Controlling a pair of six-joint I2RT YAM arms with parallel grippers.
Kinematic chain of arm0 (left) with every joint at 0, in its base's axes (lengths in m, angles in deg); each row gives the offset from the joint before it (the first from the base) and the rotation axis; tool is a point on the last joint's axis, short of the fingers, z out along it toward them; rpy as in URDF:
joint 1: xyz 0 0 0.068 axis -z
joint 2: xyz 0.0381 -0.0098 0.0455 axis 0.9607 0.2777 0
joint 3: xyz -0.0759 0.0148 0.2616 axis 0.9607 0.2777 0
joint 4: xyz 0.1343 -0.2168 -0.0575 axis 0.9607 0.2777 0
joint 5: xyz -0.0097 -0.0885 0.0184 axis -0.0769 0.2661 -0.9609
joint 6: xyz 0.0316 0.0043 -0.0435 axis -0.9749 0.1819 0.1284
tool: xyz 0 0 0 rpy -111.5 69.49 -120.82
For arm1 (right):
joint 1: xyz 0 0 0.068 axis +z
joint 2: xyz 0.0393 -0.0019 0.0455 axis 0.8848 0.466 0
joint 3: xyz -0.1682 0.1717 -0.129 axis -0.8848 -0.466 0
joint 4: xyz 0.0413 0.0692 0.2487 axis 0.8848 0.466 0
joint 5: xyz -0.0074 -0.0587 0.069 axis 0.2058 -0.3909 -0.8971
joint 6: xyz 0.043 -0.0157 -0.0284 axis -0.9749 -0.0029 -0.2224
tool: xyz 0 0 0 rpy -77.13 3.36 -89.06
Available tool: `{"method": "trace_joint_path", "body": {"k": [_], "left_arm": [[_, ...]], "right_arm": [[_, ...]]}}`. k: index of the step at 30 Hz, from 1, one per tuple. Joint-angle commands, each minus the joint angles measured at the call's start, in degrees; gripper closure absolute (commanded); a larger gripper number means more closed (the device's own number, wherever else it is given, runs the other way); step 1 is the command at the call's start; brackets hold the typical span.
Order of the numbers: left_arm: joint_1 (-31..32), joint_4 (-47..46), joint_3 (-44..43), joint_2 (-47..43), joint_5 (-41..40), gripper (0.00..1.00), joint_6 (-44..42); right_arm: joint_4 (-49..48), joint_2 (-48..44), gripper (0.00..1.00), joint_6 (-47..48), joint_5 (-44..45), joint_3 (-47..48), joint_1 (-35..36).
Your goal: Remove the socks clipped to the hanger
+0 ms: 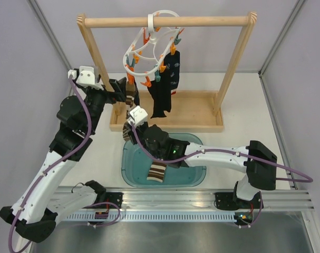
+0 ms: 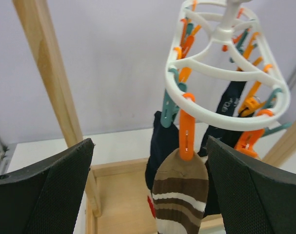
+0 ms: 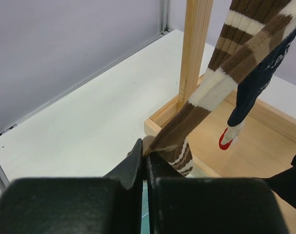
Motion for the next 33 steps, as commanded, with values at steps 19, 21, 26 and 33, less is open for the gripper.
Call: {"method": "trace_joint_path", "body": {"k": [19, 21, 26, 33], "left_arm": [[-11.8, -6.5, 1.9, 0.7, 33.2, 0.00, 9.1], [-11.8, -5.9, 0.9, 2.1, 31.8, 0.00, 9.5], [-11.8, -4.7, -1.1, 3.9, 28.5, 0.00, 10.6], [-11.8, -0.4, -4.6, 6.9, 24.9, 0.00, 10.1]], "right_arm": [[-1.3, -4.0, 0.99, 2.3, -5.4, -0.3, 1.0], [-1.3, -3.4, 0.99, 2.5, -5.3, 0.0, 1.2], [-1.3, -2.6, 0.99, 4.1, -4.1, 0.5, 2.1], [-0.6, -0.2, 0.99, 6.2, -2.5, 3.0, 2.7]]}}
